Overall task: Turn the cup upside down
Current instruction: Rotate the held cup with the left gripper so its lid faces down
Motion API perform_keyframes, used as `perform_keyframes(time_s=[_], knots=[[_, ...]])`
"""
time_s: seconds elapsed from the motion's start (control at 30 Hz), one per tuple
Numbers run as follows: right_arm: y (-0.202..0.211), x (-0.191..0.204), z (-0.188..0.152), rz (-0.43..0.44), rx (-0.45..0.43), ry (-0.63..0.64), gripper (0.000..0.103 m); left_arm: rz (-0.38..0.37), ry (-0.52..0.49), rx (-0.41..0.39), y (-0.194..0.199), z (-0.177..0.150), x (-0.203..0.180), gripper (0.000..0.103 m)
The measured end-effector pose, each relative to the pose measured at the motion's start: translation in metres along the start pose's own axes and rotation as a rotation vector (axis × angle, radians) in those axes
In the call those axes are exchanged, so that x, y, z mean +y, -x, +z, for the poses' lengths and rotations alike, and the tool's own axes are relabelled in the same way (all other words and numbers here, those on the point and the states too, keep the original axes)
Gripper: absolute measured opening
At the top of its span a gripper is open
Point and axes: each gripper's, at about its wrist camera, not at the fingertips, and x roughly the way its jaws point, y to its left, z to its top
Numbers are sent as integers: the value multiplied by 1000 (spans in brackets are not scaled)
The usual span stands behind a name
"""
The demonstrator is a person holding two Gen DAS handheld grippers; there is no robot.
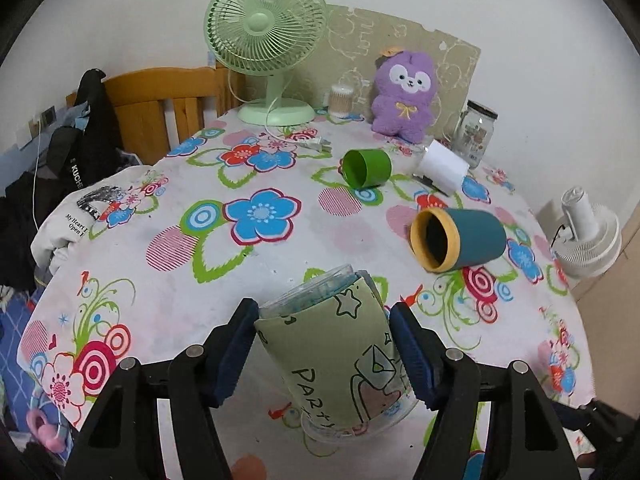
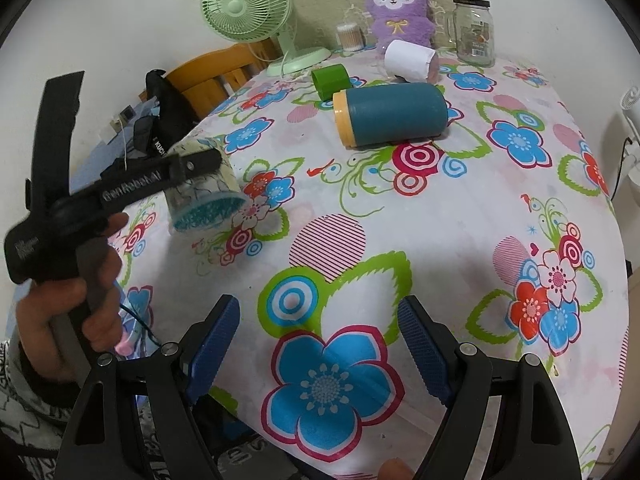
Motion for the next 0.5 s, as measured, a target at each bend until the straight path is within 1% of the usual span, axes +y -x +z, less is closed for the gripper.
perform_keyframes(time_s=[0.1, 0.37, 0.5], knots=[[1, 0, 0, -3, -3, -2, 83, 9, -24, -23, 2, -5, -6, 70], [3, 0, 1, -3, -7, -2, 83, -15, -56, -27, 12, -16, -18, 70], [4, 2, 1, -2, -8, 1, 83, -15, -80, -34, 15, -21, -25, 71]])
